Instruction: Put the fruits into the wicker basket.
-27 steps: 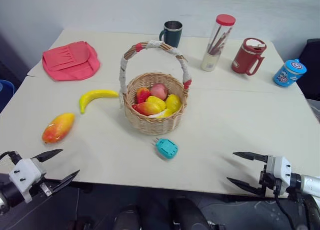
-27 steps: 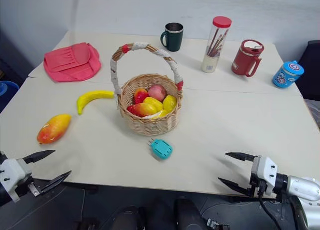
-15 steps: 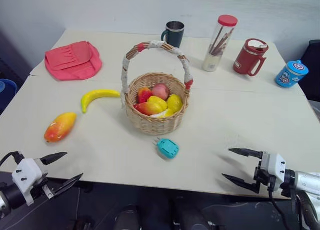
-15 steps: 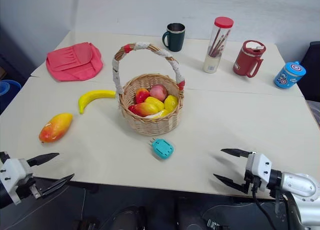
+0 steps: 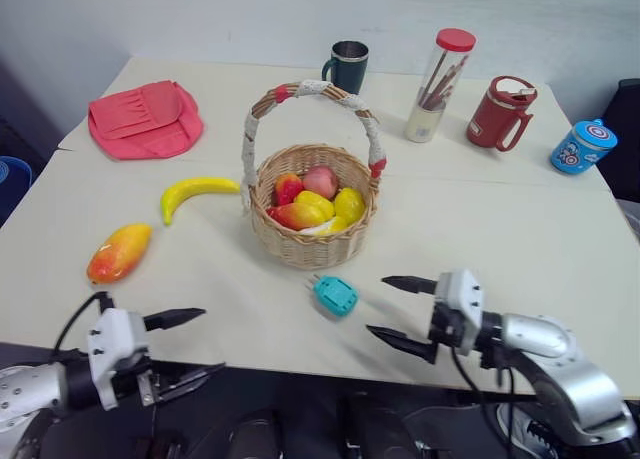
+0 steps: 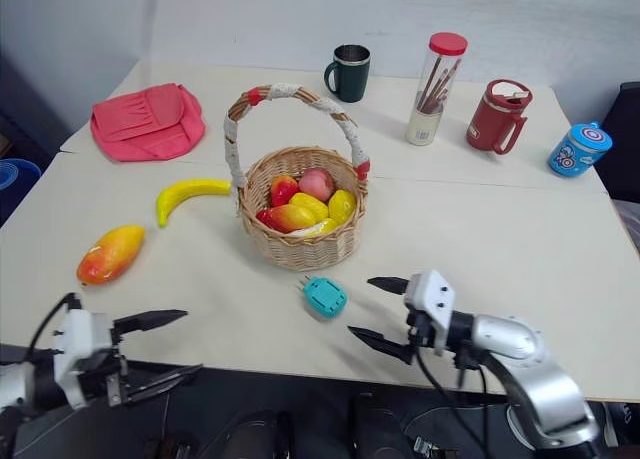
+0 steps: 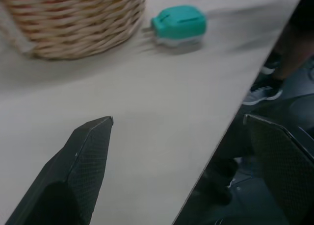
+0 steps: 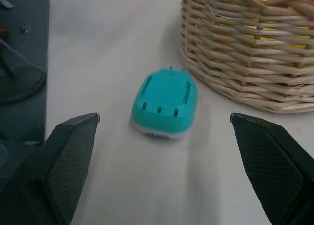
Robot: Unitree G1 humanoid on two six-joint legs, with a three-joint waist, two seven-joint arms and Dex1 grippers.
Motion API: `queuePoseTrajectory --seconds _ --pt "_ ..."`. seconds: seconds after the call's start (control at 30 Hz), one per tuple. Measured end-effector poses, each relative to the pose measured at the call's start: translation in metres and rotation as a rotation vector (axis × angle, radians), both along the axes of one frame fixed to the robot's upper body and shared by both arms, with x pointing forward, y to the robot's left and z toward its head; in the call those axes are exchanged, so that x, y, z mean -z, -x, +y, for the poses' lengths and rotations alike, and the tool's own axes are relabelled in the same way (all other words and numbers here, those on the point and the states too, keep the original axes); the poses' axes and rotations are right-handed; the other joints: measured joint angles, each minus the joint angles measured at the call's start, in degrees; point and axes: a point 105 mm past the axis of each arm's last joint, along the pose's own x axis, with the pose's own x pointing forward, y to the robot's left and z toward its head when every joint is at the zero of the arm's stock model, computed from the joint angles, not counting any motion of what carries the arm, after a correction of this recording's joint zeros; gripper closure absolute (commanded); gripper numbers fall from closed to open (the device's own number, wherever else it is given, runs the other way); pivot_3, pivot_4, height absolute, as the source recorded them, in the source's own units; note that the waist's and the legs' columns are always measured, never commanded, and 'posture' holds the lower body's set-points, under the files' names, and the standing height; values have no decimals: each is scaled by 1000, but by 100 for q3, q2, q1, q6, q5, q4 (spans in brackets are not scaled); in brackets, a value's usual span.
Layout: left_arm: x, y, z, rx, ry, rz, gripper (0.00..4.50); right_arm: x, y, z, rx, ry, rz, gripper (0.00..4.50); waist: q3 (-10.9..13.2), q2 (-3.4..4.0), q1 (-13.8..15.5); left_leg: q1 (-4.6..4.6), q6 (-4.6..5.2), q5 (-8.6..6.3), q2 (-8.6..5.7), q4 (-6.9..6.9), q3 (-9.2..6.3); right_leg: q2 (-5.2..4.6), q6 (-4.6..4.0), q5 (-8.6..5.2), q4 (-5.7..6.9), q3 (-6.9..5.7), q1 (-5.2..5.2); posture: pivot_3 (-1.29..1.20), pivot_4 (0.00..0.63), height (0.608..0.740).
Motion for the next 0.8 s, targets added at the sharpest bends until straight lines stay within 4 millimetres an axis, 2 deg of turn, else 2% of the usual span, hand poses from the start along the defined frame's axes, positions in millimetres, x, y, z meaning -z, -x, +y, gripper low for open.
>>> queuePoseTrajectory --seconds 0.07,0.17,0.23,0.43,0.47,0.57,0.6,0.63,0.7,0.8 --pt "2 2 -9 39 4 20 0 4 -8 15 28 -8 1 46 -1 -1 -4 -13 11 8 0 2 1 1 7 4 2 -1 -16 0 150 740" --pt "1 0 -12 56 0 21 0 10 -13 34 26 -15 16 46 0 -1 -13 -31 18 15 0 1 1 4 12 7 10 -2 -39 0 150 740" --pt "0 -2 -13 53 -1 18 0 15 -18 41 26 -2 14 46 -1 -1 -10 -73 19 21 -1 14 2 5 18 10 24 -1 -82 0 150 740" --pt "-3 -6 -11 66 -27 21 0 35 -26 58 -26 58 52 46 -1 -1 -8 -75 19 24 -2 16 4 10 19 10 29 0 -89 0 150 740" --pt "-4 -7 -12 69 -28 13 0 35 -28 60 -22 51 49 412 -1 -2 -6 -73 19 25 -1 16 4 11 19 10 31 -1 -87 0 150 740" --pt "-8 -11 -12 73 -30 -6 0 35 -31 62 -13 35 33 1117 -1 -2 -5 -73 18 26 -2 17 4 11 21 11 33 0 -87 0 150 740" --pt "-8 -11 -12 71 -23 -3 0 34 -31 63 -20 22 21 1543 -1 -2 -7 -74 18 26 -1 17 5 12 21 11 33 0 -88 0 150 740" --pt "-9 -12 -13 69 -1 1 0 33 -29 63 -31 14 8 1695 -1 -2 -5 -74 18 26 -2 17 5 11 23 11 35 0 -88 0 150 740" --pt "-12 -14 -17 75 45 13 0 32 -24 58 -42 -9 -3 1698 -1 -2 1 -74 17 26 -1 16 5 13 27 10 34 -1 -88 0 150 740" --pt "-9 -12 -21 96 72 41 0 30 -17 31 -1 -37 2 1698 -1 -2 29 -74 16 26 -8 18 4 8 39 5 34 2 -84 0 150 740"
